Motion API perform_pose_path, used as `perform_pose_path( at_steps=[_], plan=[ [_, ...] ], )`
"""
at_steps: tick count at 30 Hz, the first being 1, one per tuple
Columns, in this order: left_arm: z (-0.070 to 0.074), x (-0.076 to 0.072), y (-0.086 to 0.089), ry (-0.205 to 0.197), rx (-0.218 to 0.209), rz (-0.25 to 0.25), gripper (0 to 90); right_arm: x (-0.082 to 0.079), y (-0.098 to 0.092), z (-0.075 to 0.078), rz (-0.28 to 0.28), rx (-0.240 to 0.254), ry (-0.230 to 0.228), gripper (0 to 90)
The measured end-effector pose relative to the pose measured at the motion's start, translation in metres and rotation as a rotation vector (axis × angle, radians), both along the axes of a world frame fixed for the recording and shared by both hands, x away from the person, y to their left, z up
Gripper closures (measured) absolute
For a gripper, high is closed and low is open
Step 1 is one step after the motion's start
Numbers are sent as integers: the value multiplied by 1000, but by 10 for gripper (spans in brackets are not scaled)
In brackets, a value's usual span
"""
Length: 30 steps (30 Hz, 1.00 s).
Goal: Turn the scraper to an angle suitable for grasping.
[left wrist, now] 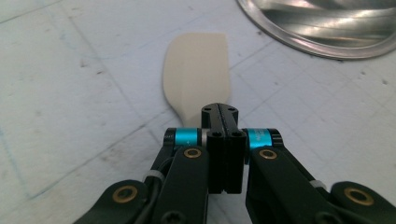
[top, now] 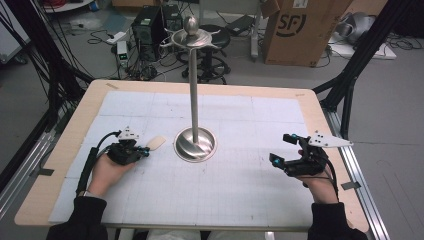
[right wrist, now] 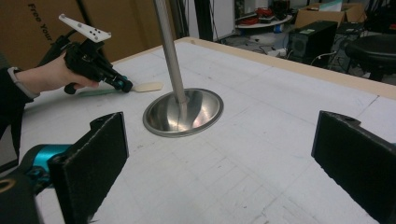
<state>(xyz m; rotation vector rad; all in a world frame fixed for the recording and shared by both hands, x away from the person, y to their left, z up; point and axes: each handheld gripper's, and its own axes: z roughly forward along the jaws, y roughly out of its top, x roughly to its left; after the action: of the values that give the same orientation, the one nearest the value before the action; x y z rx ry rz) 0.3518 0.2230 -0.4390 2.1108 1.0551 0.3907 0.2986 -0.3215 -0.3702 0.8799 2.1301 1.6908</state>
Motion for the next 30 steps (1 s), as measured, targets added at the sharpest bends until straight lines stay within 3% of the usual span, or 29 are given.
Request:
perform_pose_path(
  at_steps=[3,5,8,11,13,16,18,23,30],
  plan=[
    [2,-1,1,-1,11,3,900,0,0,0,1,0,1,28],
    [6,-4,5,-29,15,10,900,1,-1,0,-1,1,0,28],
    [9,-7,24,-51,14,65,900,2,-1,-1,-3,0,3,28],
    [1,-14,48,-10,21,114,900,4,0,-1,-1,2,3,28],
    [-1,-26,60,-9,14,104,900,5,1,-2,-1,1,6,28],
    [1,-32,62,-2,28,109,900,8,3,-2,-4,3,4,28],
    [1,-37,60,-1,42,64,900,9,5,-2,3,-3,8,28],
    [0,-45,46,34,-16,-67,900,10,8,-2,9,-6,7,28],
    [-4,-47,16,65,-91,-173,900,9,7,-2,6,-6,10,28]
  ],
)
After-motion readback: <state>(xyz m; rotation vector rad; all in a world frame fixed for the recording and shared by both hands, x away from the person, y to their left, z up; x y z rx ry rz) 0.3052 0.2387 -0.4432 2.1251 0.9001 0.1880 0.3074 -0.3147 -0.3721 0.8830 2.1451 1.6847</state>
